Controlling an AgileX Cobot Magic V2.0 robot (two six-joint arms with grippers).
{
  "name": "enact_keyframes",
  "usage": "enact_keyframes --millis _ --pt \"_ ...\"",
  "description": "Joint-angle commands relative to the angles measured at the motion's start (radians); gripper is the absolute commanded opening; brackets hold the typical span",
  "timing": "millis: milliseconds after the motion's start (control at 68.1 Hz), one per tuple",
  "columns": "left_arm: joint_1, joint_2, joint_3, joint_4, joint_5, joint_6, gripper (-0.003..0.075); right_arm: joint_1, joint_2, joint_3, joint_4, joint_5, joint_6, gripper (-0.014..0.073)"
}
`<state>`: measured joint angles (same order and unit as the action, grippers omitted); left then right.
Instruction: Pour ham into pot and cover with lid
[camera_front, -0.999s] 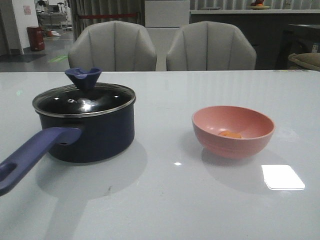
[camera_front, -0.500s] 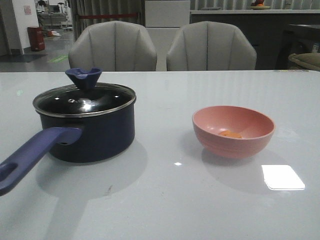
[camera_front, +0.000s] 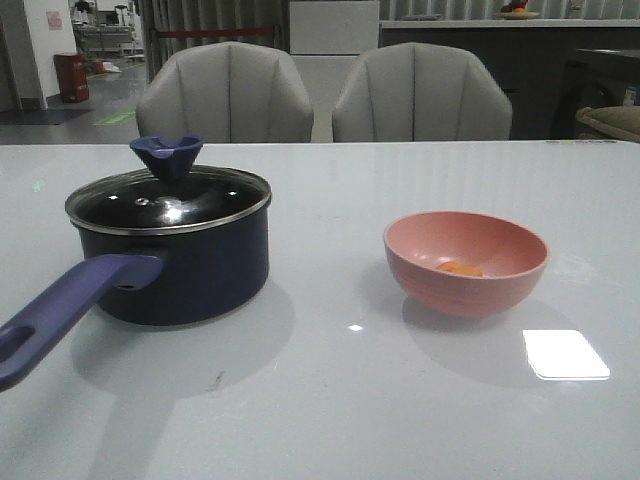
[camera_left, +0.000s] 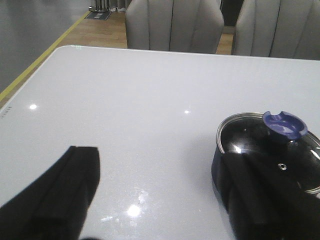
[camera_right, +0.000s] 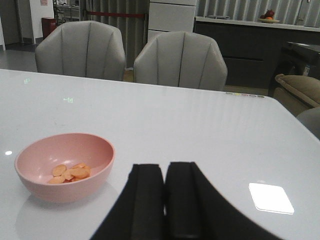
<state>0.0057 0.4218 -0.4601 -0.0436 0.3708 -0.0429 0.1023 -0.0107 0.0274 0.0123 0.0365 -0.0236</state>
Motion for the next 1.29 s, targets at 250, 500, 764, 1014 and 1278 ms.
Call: enact_keyframes --millis 250,500,764,1014,1278 --pt "0.001 0.028 -0.063 -0.013 -0.027 -0.009 0.0605 -0.005 -0.020 -0.006 -0.012 -0.085 0.001 0.0149" --pt "0.001 0.226 -0.275 -0.006 0.199 -0.004 0.0606 -0.005 -0.020 -0.006 -0.012 -0.085 0.001 0.0149" --pt "0.001 0.514 -0.486 -0.022 0.332 -0.004 0.0606 -0.005 -0.020 -0.006 -0.012 -0.085 0.001 0.0149" --pt "-0.130 0.783 -0.707 -0.024 0.452 -0.003 0.0606 -0.005 -0.020 -0.006 -0.012 -0.085 0.001 0.0149" --pt "-0.322 1.062 -0.944 0.029 0.470 -0.094 0.0606 -0.005 -0.020 -0.006 -0.012 -0.085 0.001 0.0149"
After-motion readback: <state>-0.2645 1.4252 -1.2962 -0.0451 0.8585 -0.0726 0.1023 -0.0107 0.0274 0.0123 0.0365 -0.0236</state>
